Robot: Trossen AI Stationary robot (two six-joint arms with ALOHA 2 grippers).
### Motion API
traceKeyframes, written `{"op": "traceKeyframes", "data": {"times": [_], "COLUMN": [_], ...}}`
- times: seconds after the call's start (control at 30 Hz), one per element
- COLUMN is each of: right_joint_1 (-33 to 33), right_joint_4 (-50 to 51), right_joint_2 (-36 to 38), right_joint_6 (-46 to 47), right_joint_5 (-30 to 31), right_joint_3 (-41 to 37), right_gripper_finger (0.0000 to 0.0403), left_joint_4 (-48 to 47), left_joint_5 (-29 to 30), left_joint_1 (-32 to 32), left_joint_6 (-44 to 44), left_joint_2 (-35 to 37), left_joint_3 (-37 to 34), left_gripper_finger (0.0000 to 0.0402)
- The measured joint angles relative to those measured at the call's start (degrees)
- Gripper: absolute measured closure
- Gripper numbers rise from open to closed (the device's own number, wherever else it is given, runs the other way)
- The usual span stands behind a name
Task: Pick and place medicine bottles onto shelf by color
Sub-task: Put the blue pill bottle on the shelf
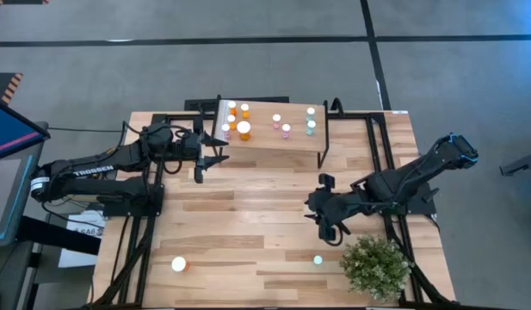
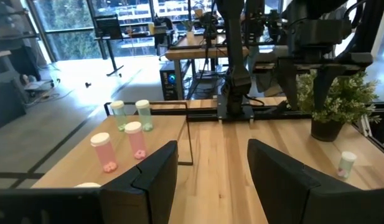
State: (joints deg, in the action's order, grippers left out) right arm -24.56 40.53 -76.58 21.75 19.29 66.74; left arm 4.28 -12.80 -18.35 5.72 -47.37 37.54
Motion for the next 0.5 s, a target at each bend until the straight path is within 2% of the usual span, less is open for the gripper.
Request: {"op": "traceKeyframes", "data": {"times": [0.3,0.5], "right_joint_1": [0.0,-0.3], "right_joint_4": [3.3,8.1], "right_joint_2": [0.0,0.0], "right_joint_6": [3.3,9.3], "right_joint_5": [-8.2,-13.2], "right_joint_3": [0.0,0.0], "right_gripper_finger": [0.0207,0.0207], "left_joint_4": [2.8,3.5], "left_joint_5": [0.0,0.1], "left_joint_1": [0.0,0.0], "left_joint_6": [0.5,-0.1], "left_joint_2": [0.0,0.0], "left_joint_3": [0.0,0.0], "left_gripper_finger": [0.022,0.022]}}
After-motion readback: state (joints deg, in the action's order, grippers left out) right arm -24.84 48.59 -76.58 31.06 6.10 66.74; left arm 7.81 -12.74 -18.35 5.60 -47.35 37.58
